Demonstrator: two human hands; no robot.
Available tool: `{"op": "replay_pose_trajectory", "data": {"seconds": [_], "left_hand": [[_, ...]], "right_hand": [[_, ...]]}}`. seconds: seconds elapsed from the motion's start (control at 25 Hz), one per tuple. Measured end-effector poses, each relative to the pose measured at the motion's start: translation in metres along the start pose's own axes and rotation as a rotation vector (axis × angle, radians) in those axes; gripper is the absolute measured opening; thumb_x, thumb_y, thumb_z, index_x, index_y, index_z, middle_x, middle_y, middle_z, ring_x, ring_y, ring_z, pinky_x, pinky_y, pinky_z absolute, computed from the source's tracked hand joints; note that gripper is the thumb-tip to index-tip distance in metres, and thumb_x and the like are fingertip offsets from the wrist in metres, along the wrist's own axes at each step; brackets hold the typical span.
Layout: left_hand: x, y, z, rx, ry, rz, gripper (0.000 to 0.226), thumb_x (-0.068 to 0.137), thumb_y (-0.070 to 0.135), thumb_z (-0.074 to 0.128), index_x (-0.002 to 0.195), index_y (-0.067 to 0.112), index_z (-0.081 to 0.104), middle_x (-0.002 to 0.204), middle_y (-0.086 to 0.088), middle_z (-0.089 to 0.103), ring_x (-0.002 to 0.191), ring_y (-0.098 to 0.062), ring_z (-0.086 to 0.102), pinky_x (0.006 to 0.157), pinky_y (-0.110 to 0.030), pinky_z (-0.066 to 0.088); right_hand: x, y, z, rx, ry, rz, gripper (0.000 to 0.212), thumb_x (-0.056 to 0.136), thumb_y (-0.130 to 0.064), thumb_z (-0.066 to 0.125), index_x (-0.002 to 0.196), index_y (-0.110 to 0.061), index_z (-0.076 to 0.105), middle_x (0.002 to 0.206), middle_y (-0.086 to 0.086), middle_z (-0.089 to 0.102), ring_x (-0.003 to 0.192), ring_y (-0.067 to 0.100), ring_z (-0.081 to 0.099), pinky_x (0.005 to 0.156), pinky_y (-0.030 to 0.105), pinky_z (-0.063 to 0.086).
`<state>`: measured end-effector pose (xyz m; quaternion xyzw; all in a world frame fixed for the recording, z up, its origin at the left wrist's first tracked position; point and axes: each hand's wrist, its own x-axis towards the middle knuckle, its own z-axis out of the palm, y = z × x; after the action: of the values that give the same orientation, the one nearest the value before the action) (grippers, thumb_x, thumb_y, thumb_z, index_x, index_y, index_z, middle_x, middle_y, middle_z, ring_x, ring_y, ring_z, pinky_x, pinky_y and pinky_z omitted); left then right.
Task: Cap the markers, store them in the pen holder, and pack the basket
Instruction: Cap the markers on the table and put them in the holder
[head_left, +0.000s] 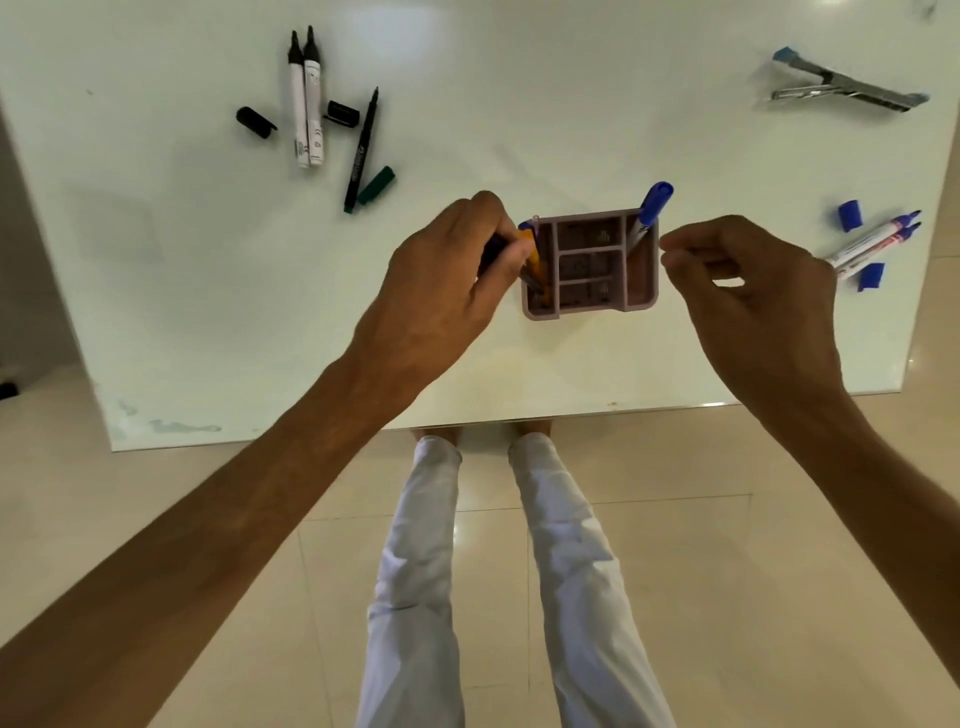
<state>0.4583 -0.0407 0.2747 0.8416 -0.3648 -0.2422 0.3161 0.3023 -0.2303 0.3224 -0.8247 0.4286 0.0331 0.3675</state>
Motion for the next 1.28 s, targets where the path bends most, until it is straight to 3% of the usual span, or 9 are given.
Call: {"op": "replay_pose_trajectory", "data": {"seconds": [0.12,0.32,0.44,0.64,0.72,0.8,1.0,1.12,1.28], "left_hand": [[0.004,-0.005,0.008,0.050,-0.086,0.037,0.024,0.109,0.031,0.059,0.111,0.008,0.065,0.103,-0.006,0.069,0.082,-0.016,0.057,0.072,-0.028,0.047],[0.007,-0.021,0.021,0.015,-0.223,-0.010,0.030,0.106,0.036,0.065,0.130,0.020,0.059,0.102,0.005,0.070,0.064,0.000,0.053,0.066,-0.013,0.036],[-0.004,-0.040,0.013,-0.029,-0.147,-0.108,0.030,0.103,0.042,0.066,0.128,0.029,0.055,0.089,0.016,0.066,0.060,-0.001,0.059,0.065,-0.009,0.039],[-0.024,-0.103,-0.017,0.019,0.086,-0.405,0.012,0.101,0.037,0.065,0.105,0.025,0.066,0.086,0.014,0.070,0.064,-0.005,0.064,0.069,-0.031,0.055],[-0.025,-0.128,-0.030,0.057,0.141,-0.477,0.013,0.101,0.035,0.064,0.104,0.022,0.067,0.089,0.013,0.070,0.067,-0.010,0.065,0.072,-0.035,0.057],[-0.023,-0.147,-0.039,0.093,0.159,-0.510,0.014,0.101,0.035,0.064,0.105,0.022,0.066,0.092,0.013,0.070,0.069,-0.012,0.064,0.073,-0.035,0.056],[-0.010,-0.170,-0.042,0.167,0.137,-0.451,0.018,0.101,0.040,0.067,0.108,0.023,0.065,0.100,0.010,0.073,0.077,-0.010,0.061,0.071,-0.031,0.051],[-0.007,-0.171,-0.035,0.139,0.143,-0.470,0.016,0.100,0.040,0.069,0.104,0.025,0.067,0.099,0.011,0.073,0.077,-0.009,0.061,0.070,-0.032,0.053],[-0.018,-0.164,-0.026,0.078,0.157,-0.511,0.013,0.098,0.040,0.069,0.102,0.029,0.066,0.097,0.013,0.072,0.074,-0.008,0.060,0.068,-0.029,0.049]], "right_hand": [[0.004,-0.003,0.004,-0.001,-0.014,-0.020,0.019,0.104,-0.020,0.061,0.115,-0.011,0.073,0.102,-0.009,0.071,0.082,-0.023,0.061,0.073,-0.004,0.047],[0.010,-0.007,0.005,-0.001,-0.034,-0.045,0.019,0.104,-0.021,0.061,0.116,-0.013,0.073,0.104,-0.008,0.072,0.084,-0.017,0.063,0.071,-0.003,0.047],[0.014,-0.017,0.009,0.015,-0.034,-0.083,0.017,0.104,-0.018,0.060,0.114,-0.014,0.074,0.103,-0.007,0.074,0.087,-0.011,0.067,0.070,0.000,0.050],[0.037,-0.072,0.051,-0.016,-0.084,-0.291,0.019,0.100,-0.019,0.062,0.114,-0.017,0.075,0.105,-0.007,0.074,0.087,0.000,0.068,0.077,0.013,0.056],[0.054,-0.098,0.083,-0.116,-0.159,-0.442,0.021,0.100,-0.022,0.060,0.116,-0.019,0.074,0.110,-0.005,0.073,0.095,0.010,0.069,0.080,0.030,0.059],[0.078,-0.117,0.120,-0.273,-0.205,-0.563,0.027,0.101,-0.020,0.055,0.123,-0.021,0.070,0.114,-0.001,0.069,0.103,0.019,0.065,0.080,0.038,0.056],[0.148,-0.138,0.206,-0.765,-0.324,-0.897,0.048,0.094,0.005,0.049,0.136,-0.016,0.061,0.120,0.013,0.060,0.104,0.036,0.059,0.064,0.040,0.038],[0.165,-0.138,0.237,-0.981,-0.453,-1.119,0.039,0.090,0.009,0.048,0.122,-0.006,0.064,0.115,0.019,0.060,0.098,0.040,0.059,0.062,0.037,0.033],[0.159,-0.149,0.239,-1.109,-0.520,-1.119,0.026,0.089,0.005,0.045,0.110,0.001,0.059,0.112,0.022,0.060,0.099,0.041,0.059,0.065,0.041,0.035]]}}
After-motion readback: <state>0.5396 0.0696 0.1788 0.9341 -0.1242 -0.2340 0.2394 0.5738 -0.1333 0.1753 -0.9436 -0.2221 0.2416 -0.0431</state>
